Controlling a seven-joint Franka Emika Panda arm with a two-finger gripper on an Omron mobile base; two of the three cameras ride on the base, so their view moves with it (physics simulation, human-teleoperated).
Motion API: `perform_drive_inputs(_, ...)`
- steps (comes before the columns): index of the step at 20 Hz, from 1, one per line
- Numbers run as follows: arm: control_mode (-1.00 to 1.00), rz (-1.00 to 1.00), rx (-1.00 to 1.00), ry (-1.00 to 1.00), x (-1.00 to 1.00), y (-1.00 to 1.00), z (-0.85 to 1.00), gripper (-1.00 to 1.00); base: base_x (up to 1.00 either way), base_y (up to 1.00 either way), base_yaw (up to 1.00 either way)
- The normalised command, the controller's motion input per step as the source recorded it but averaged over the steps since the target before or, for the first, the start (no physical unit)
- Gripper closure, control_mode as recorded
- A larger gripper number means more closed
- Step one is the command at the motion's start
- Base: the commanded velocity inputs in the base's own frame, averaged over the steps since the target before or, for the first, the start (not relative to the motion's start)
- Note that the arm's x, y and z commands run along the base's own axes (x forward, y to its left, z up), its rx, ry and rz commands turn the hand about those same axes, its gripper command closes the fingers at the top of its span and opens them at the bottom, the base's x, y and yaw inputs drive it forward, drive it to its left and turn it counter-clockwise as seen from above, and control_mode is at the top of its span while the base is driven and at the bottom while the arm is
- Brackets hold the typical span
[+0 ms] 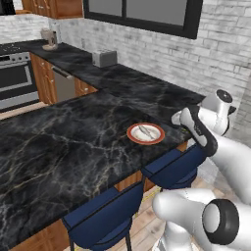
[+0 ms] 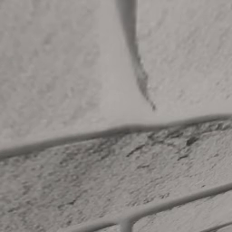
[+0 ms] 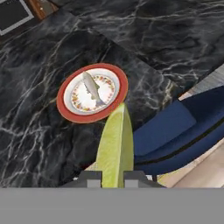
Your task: Take the lemon wedge from the fridge and place it on the plate with fish on the dining counter.
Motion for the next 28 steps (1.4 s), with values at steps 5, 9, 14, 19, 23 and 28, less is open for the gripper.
perform_drive_inputs(5, -1.00, 0.04, 0.00, 0.29, 1.00, 0.13, -0.41, 1.00, 0.00, 0.00, 0.00)
perform_drive_inputs(9, -1.00, 0.02, 0.00, 0.09, 0.95, 0.36, -0.25, 1.00, 0.00, 0.00, 0.00)
perform_drive_inputs(14, -1.00, 0.05, -0.05, 0.00, 0.62, 0.80, -0.49, 1.00, 0.00, 0.00, 0.00)
perform_drive_inputs(19, -1.00, 0.33, -0.21, 0.00, 0.26, 0.32, -0.67, 1.00, 0.00, 0.00, 0.00)
perform_drive_inputs(23, -1.00, 0.11, -0.16, -0.04, 0.19, 0.30, -0.38, 1.00, 0.00, 0.00, 0.00)
perform_drive_inputs(28, -1.00, 0.00, -0.04, -0.05, 0.53, 0.39, -0.19, 1.00, 0.00, 0.00, 0.00)
